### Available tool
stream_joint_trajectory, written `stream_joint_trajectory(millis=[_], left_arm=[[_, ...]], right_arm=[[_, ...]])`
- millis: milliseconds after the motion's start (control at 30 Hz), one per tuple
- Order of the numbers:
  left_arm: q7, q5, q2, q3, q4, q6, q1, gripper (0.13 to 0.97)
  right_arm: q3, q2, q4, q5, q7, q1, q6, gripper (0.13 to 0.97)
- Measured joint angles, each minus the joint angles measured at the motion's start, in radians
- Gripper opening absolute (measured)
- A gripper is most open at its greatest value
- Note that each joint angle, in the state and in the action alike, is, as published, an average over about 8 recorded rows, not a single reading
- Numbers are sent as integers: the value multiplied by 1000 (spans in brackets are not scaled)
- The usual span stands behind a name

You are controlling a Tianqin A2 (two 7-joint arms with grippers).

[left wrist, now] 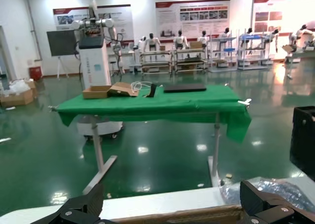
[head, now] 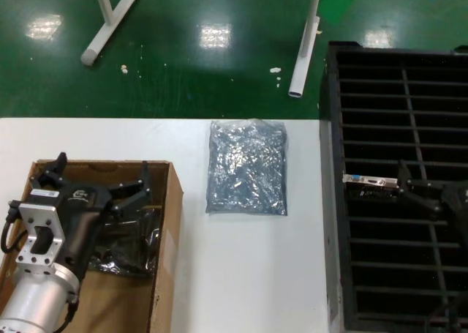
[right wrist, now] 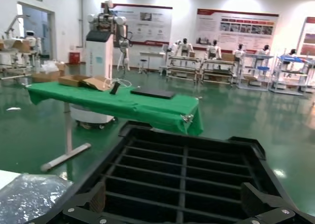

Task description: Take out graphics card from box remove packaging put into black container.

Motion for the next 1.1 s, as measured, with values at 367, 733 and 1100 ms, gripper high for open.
stream_joint_trajectory(millis=[367,733,1100], left_arm=[[1,10,6,-13,2,5,12,966],[1,10,6,-13,2,5,12,966],[1,10,6,-13,2,5,12,966]], right_arm=[[1,3,-6,24,-12,-13,16,966],[1,3,-6,24,-12,-13,16,966],[1,3,-6,24,-12,-13,16,966]])
